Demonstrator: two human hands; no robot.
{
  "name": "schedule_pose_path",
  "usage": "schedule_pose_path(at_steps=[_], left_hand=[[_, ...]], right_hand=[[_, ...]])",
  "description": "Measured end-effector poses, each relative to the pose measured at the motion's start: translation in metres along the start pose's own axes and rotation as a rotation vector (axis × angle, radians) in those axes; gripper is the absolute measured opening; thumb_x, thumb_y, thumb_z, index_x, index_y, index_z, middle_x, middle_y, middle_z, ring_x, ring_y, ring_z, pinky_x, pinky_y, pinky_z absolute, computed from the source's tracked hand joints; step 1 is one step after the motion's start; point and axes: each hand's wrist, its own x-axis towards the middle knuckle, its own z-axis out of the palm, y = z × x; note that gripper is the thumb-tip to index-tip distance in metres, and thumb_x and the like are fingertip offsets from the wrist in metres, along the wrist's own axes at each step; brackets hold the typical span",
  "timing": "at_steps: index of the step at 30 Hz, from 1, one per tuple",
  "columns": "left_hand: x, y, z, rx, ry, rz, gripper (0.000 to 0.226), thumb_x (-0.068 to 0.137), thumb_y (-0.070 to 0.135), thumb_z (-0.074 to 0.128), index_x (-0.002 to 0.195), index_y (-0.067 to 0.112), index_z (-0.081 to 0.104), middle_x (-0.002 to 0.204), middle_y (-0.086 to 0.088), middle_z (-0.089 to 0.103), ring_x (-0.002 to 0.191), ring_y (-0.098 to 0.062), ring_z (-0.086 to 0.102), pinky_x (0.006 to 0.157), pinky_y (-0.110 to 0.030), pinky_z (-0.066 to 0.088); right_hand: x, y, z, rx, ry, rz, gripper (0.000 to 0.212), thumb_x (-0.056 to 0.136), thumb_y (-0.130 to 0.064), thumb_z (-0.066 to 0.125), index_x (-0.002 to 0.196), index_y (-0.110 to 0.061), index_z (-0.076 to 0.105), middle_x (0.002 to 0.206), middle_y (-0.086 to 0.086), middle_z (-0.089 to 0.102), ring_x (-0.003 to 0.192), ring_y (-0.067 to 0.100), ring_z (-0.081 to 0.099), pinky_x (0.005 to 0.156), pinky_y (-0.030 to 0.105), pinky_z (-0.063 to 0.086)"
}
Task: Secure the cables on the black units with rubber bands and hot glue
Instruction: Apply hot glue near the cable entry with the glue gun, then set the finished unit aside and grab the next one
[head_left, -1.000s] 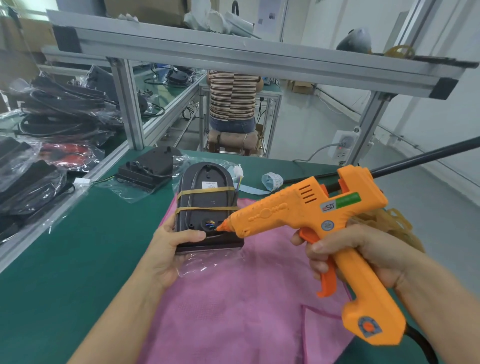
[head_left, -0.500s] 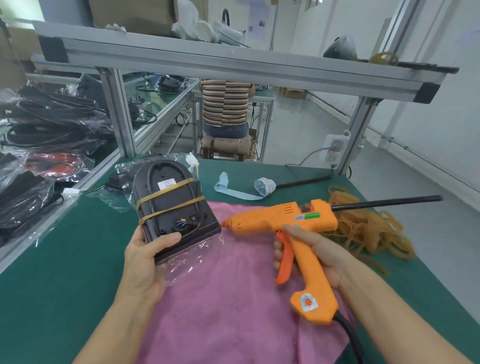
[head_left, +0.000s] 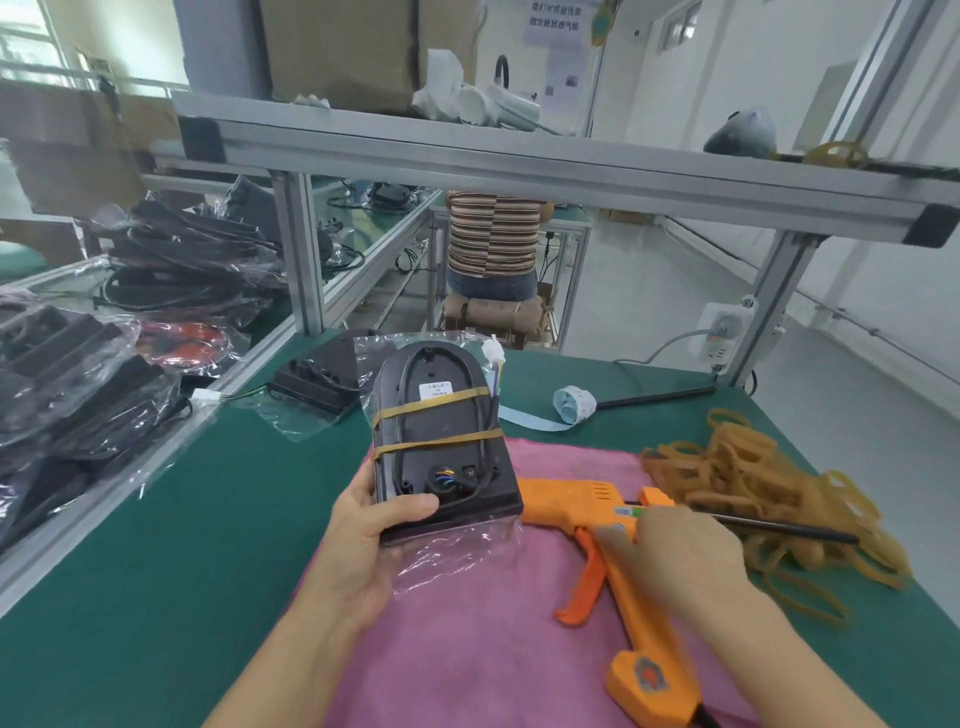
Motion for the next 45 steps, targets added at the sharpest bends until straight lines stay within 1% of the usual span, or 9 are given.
schedule_pose_path(at_steps=[3,6,10,19,23,27,31,39,45], left_hand=[[0.000,0.004,-0.001,-0.019,-0.010,0.009,0.054,0.058,-0.005,0.061,0.111,0.007,0.061,0.085,-0.010,0.073,0.068,-0.021,0.071,0.053,-0.027,0.056],[-0.002,0.014,-0.006,-0.014,0.015,0.033,0.055,0.054,-0.007,0.068,0.107,0.007,0.063,0.089,-0.012,0.074,0.072,-0.024,0.072,0.055,-0.029,0.057],[-0.002,0.037,-0.030,-0.019,0.128,0.120,0.051,0.056,0.000,0.072,0.107,0.007,0.065,0.094,-0.014,0.074,0.077,-0.027,0.072,0.058,-0.032,0.057],[-0.013,0.112,-0.095,0.134,0.591,0.388,0.086,0.063,0.034,0.079,0.137,0.027,0.035,0.127,-0.003,0.063,0.113,-0.027,0.063,0.096,-0.049,0.051],[-0.019,0.153,-0.114,0.392,0.676,0.541,0.047,0.083,0.036,0.072,0.122,0.040,0.046,0.112,0.017,0.068,0.107,-0.003,0.063,0.097,-0.036,0.048],[-0.033,0.189,-0.121,0.565,0.766,0.601,0.083,0.075,0.058,0.069,0.146,0.033,0.032,0.131,0.012,0.060,0.122,-0.009,0.055,0.105,-0.037,0.042],[-0.066,0.213,-0.140,0.440,0.791,0.709,0.038,0.087,0.031,0.069,0.123,0.032,0.057,0.109,0.009,0.073,0.102,-0.012,0.068,0.091,-0.036,0.052],[-0.136,0.211,-0.196,0.155,0.869,0.668,0.024,0.093,0.022,0.058,0.116,0.028,0.059,0.100,0.002,0.074,0.078,-0.022,0.070,0.044,-0.023,0.052],[-0.144,0.201,-0.210,0.059,0.850,0.685,0.027,0.095,0.020,0.051,0.120,0.013,0.058,0.096,0.000,0.075,0.082,-0.013,0.072,0.059,-0.022,0.056]], right_hand=[[0.002,-0.033,-0.017,0.324,0.143,-0.155,0.057,0.088,-0.068,0.039,0.116,-0.024,0.060,0.109,-0.002,0.068,0.105,0.023,0.061,0.075,0.030,0.038],[-0.006,-0.084,-0.032,1.146,-0.312,-0.332,0.061,0.085,-0.065,0.051,0.138,-0.038,0.039,0.114,-0.020,0.063,0.105,0.011,0.063,0.079,0.023,0.048],[0.001,-0.140,-0.032,1.454,-0.488,-0.410,0.040,0.093,-0.045,0.056,0.131,-0.037,0.049,0.118,-0.010,0.067,0.095,0.010,0.070,0.068,0.030,0.058],[0.012,-0.278,-0.064,1.454,-0.675,-0.621,0.024,0.098,-0.035,0.050,0.112,-0.018,0.061,0.091,-0.004,0.070,0.064,0.005,0.066,0.052,0.020,0.050],[0.006,-0.326,-0.092,1.455,-0.722,-0.736,0.027,0.099,-0.037,0.049,0.101,-0.013,0.061,0.081,0.001,0.067,0.056,0.010,0.062,0.053,0.024,0.047],[-0.005,-0.357,-0.119,1.497,-0.733,-0.832,0.030,0.098,-0.040,0.049,0.103,-0.011,0.057,0.081,0.007,0.064,0.053,0.016,0.057,0.053,0.028,0.046],[-0.038,-0.391,-0.124,1.434,-0.787,-0.887,0.048,0.096,-0.045,0.050,0.125,-0.006,0.052,0.115,0.018,0.065,0.080,0.025,0.062,0.059,0.029,0.051],[-0.115,-0.439,-0.106,1.309,-0.816,-0.988,0.038,0.091,-0.047,0.056,0.116,-0.022,0.041,0.114,0.001,0.058,0.098,0.019,0.063,0.052,0.022,0.054],[-0.138,-0.446,-0.097,1.252,-0.490,-1.040,0.029,0.085,-0.055,0.057,0.093,-0.028,0.054,0.090,-0.005,0.063,0.090,0.026,0.064,0.083,0.049,0.055]])
